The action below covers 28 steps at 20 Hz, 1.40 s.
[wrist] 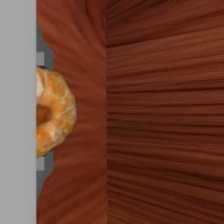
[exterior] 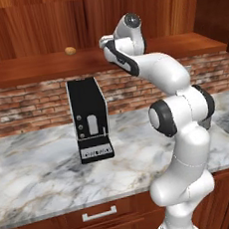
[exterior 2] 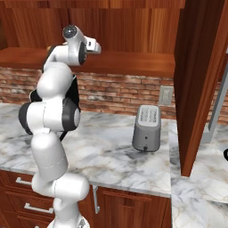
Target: Pick the tangerines from the cabinet and place them in one bowl. Pick the broccoli from the sink and place it in the other bowl.
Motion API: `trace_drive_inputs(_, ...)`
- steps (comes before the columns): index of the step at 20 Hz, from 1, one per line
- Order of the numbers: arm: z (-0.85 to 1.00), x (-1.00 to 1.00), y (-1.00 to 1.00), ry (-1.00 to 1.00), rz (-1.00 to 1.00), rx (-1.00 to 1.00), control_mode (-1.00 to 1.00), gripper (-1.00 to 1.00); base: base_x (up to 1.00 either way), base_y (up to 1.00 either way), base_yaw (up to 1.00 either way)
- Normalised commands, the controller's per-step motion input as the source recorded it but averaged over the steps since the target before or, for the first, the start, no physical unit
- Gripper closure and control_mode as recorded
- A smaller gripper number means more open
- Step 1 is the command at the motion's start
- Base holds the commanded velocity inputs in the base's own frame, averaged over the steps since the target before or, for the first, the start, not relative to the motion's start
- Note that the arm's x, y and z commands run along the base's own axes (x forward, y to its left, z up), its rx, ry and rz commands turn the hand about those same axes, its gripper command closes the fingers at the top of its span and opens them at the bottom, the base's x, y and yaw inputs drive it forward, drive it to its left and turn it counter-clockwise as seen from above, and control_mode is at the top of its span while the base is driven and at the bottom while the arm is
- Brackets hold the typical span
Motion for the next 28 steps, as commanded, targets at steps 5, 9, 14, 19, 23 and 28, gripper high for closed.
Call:
trace_drive_inputs(5,0.33,-0.19,0.0,0.01,-0.03,0.0,-1.0,1.0,0.0,0.0,0.0)
trace_drive_inputs(9,0.05,-0.19,0.0,0.0,-0.06,0.0,-1.0,1.0,0.0,0.0,0.0)
trace_drive_inputs(14,0.0,-0.46,-0.03,0.0,-0.06,0.0,-1.0,1.0,0.0,0.0,0.0)
trace_drive_inputs(19,0.0,-0.77,-0.03,0.0,-0.05,0.01,-1.0,1.0,0.0,0.0,0.0)
trace_drive_inputs(23,0.0,-0.83,-0.06,-0.01,-0.05,0.01,-1.0,1.0,0.0,0.0,0.0)
trace_drive_inputs(28,0.0,-1.0,-0.13,-0.03,-0.06,0.04,-1.0,1.0,0.0,0.0,0.0)
